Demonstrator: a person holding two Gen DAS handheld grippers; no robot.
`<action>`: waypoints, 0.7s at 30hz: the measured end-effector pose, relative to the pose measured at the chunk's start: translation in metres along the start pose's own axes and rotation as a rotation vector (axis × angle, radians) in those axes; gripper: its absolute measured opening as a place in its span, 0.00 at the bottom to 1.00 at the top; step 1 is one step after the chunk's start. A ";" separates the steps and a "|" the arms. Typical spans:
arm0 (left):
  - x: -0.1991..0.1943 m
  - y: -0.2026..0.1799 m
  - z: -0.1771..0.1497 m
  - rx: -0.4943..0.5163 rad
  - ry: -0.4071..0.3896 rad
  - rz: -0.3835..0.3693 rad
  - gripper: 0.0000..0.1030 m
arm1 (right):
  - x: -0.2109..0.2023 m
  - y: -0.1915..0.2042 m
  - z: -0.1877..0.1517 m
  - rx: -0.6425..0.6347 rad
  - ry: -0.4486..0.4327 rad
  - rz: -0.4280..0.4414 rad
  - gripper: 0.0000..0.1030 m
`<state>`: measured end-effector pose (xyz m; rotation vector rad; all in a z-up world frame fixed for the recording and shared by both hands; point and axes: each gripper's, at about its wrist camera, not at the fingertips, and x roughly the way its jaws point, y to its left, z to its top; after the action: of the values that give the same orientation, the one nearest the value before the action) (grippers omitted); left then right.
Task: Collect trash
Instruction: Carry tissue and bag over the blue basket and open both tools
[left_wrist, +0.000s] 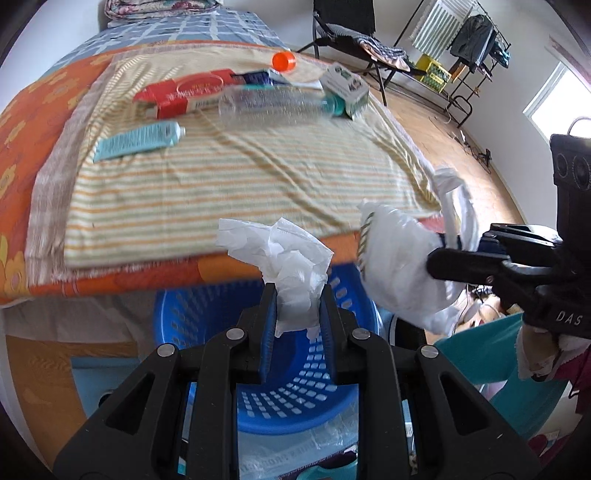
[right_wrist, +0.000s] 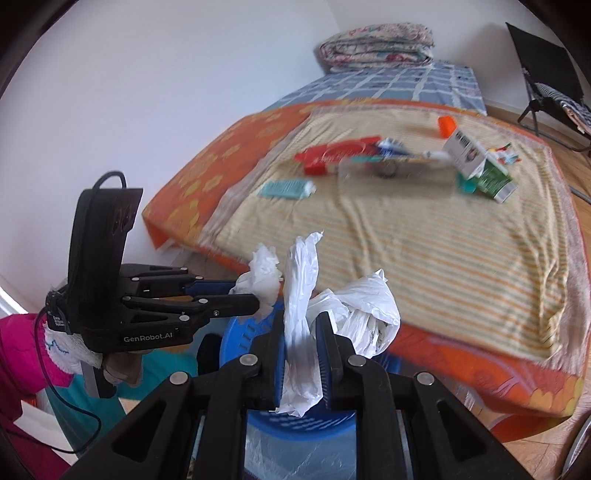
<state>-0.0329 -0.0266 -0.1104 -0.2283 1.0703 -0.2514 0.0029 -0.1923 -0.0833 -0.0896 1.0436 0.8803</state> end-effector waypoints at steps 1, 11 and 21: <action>0.001 0.000 -0.003 -0.002 0.006 -0.003 0.20 | 0.003 0.001 -0.001 -0.001 0.008 0.002 0.14; 0.017 0.014 -0.032 -0.051 0.086 0.007 0.20 | 0.033 0.014 -0.028 -0.028 0.101 0.018 0.14; 0.023 0.026 -0.046 -0.064 0.124 0.030 0.21 | 0.055 0.018 -0.037 -0.034 0.162 0.026 0.14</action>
<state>-0.0608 -0.0120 -0.1593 -0.2568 1.2051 -0.2069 -0.0243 -0.1648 -0.1406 -0.1783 1.1829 0.9255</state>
